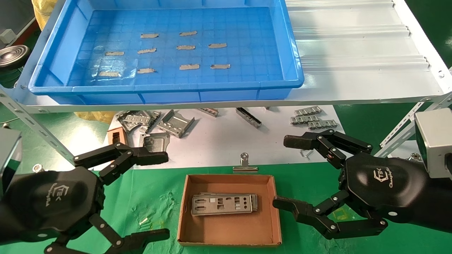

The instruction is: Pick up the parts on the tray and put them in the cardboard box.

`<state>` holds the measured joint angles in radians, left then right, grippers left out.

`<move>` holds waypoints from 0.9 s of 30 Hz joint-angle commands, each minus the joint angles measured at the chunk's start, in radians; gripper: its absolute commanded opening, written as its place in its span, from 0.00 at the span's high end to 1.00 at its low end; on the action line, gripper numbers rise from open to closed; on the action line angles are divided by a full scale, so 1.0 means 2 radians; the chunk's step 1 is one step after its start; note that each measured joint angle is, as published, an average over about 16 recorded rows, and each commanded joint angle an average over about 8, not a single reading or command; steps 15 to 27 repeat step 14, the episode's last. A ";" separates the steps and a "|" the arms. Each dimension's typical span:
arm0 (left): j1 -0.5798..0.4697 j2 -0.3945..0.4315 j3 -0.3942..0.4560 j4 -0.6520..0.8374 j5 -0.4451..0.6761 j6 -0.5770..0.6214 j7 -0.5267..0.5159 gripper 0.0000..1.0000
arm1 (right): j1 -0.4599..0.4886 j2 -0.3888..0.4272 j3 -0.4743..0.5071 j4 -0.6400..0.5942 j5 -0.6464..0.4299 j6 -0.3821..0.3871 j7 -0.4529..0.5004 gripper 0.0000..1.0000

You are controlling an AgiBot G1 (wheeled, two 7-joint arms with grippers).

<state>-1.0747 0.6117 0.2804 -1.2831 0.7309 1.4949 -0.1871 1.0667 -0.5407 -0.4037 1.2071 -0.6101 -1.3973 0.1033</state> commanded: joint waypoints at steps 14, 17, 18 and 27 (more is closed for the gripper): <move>0.000 0.000 0.000 0.000 0.000 0.000 0.000 0.00 | 0.000 0.000 0.000 0.000 0.000 0.000 0.000 0.00; 0.000 0.000 0.000 0.000 0.000 0.000 0.000 0.00 | 0.000 0.000 0.000 0.000 0.000 0.000 0.000 0.00; 0.000 0.000 0.000 0.000 0.000 0.000 0.000 0.00 | 0.000 0.000 0.000 0.000 0.000 0.000 0.000 0.00; 0.000 0.000 0.000 0.000 0.000 0.000 0.000 0.00 | 0.000 0.000 0.000 0.000 0.000 0.000 0.000 0.00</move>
